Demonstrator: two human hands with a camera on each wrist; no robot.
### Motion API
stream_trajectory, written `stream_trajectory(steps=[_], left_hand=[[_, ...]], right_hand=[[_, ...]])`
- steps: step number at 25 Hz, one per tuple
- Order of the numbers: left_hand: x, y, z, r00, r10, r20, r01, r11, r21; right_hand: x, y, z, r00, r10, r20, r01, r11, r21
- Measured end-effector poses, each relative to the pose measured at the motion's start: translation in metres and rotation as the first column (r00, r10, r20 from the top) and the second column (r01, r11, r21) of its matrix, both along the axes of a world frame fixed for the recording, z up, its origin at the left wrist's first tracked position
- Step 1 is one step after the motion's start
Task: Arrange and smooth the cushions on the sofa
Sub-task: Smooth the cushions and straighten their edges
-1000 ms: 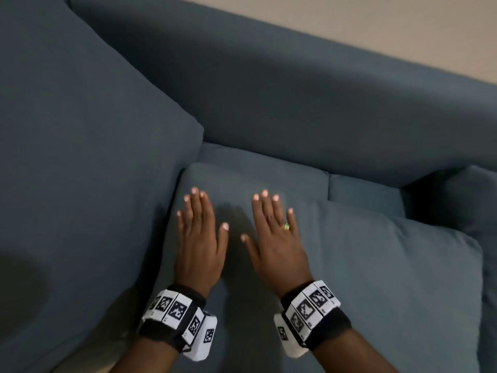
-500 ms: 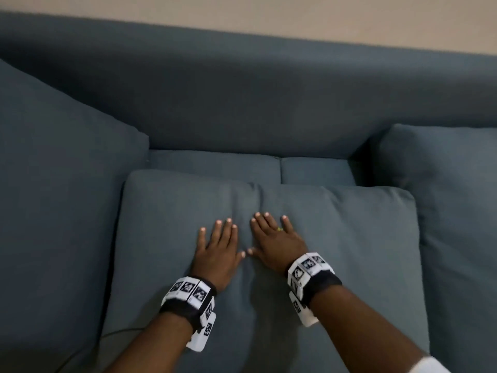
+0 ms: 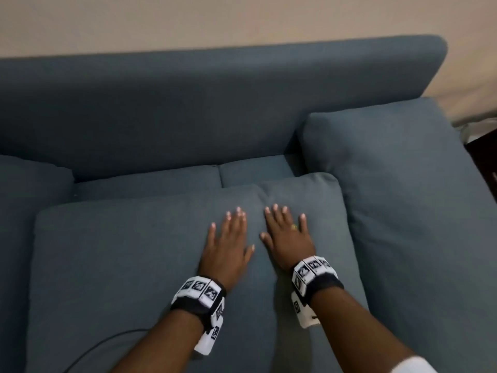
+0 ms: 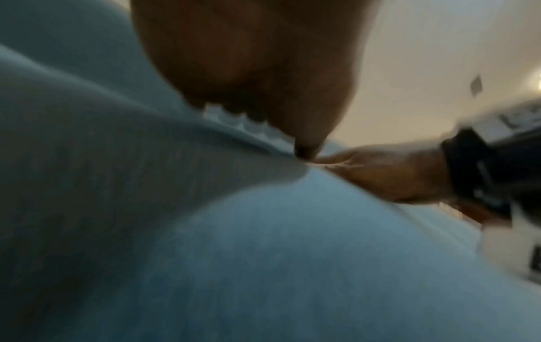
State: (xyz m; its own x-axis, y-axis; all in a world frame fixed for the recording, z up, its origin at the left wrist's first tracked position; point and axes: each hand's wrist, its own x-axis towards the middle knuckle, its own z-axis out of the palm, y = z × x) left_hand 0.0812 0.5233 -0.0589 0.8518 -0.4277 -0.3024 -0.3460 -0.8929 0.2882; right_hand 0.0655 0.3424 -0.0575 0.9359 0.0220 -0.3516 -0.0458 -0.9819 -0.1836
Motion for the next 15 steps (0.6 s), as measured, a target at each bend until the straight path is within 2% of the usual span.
stream_trajectory(steps=[1,2,3,4,5,7,8,9,11,12,13,15], left_hand=[[-0.005,-0.013,-0.008,0.998,-0.048,-0.044,0.050,0.998,0.041],[-0.002,-0.026,-0.008,0.998,-0.027,-0.052,0.029,0.999,0.038],[0.004,-0.040,-0.007,0.999,0.028,-0.033,-0.028,0.999,-0.017],[0.009,-0.055,-0.005,0.999,0.019,-0.036,-0.021,0.998,-0.057],[0.009,-0.070,-0.005,1.000,-0.015,0.014,0.016,0.998,-0.064],[0.002,-0.095,-0.011,0.987,-0.163,0.003,0.163,0.987,0.015],[-0.001,-0.107,-0.014,0.982,-0.186,-0.036,0.188,0.982,0.033],[0.000,-0.121,-0.013,0.987,-0.160,-0.030,0.160,0.987,-0.001],[0.007,-0.146,-0.002,0.994,-0.108,0.030,0.111,0.987,-0.118],[0.008,-0.156,-0.001,0.991,-0.123,0.053,0.128,0.985,-0.116],[0.004,-0.163,-0.008,0.983,-0.168,0.074,0.174,0.982,-0.080],[-0.006,-0.170,-0.021,0.966,-0.260,0.020,0.258,0.964,0.058]], right_hand=[[-0.003,-0.013,-0.004,0.997,0.031,-0.067,-0.031,1.000,-0.003],[0.000,-0.023,-0.003,0.999,0.038,-0.019,-0.037,0.999,0.036],[0.003,-0.034,0.000,0.996,-0.019,0.092,0.012,0.997,0.078],[0.004,-0.047,0.002,0.978,-0.100,0.182,0.086,0.993,0.084],[0.002,-0.060,0.002,0.965,-0.159,0.208,0.146,0.986,0.075],[-0.006,-0.081,-0.009,0.988,-0.127,0.085,0.126,0.992,0.027],[-0.013,-0.090,-0.014,0.995,-0.101,-0.005,0.101,0.994,0.045],[-0.012,-0.102,-0.014,0.993,-0.115,0.005,0.114,0.985,0.127],[-0.007,-0.126,-0.007,0.922,-0.309,0.234,0.232,0.924,0.302],[-0.007,-0.139,-0.009,0.885,-0.370,0.284,0.273,0.905,0.327],[-0.010,-0.148,-0.014,0.905,-0.356,0.233,0.278,0.909,0.310],[-0.024,-0.154,-0.030,0.976,-0.214,0.031,0.203,0.955,0.218]])
